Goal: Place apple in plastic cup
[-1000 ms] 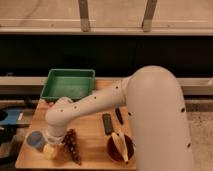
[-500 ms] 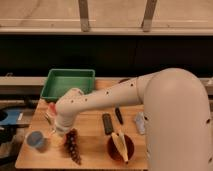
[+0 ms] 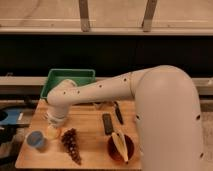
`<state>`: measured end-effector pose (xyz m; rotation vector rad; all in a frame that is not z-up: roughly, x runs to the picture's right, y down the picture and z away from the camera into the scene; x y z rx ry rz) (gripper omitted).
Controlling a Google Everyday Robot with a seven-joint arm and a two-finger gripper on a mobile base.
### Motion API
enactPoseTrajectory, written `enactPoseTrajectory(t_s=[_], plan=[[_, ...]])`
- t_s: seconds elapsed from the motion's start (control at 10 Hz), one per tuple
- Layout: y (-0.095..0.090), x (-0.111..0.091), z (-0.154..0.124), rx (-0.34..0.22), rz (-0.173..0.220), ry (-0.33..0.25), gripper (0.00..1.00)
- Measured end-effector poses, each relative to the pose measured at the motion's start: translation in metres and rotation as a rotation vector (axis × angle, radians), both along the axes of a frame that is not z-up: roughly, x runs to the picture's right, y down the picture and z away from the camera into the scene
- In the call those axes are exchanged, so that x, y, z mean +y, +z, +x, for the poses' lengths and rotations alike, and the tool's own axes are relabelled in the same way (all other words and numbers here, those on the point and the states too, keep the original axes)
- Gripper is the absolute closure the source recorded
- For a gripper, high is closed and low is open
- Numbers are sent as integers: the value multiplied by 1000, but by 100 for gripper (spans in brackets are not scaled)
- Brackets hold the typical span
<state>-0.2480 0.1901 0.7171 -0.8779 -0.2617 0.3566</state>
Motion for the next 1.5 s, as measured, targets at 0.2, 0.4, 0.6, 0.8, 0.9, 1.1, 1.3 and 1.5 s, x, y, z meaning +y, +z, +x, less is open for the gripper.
enactPoseTrajectory(t_s=[0.2,0.4,0.6,0.8,0.9,1.1,1.3,1.5], plan=[[-2,-13,-11,-30,22,-15,100],[-5,-20,-17,-50,37,-22,100],[-11,-25,-24,-72,61,-26,100],[-15,-28,-27,-89,82,-26,100],[-18,-27,-33,-104,94,-31,100],[-20,-26,-40,-129,108,-30,100],[-18,-27,-46,-153,115,-31,100],[-15,-27,-63,-190,115,-45,100]])
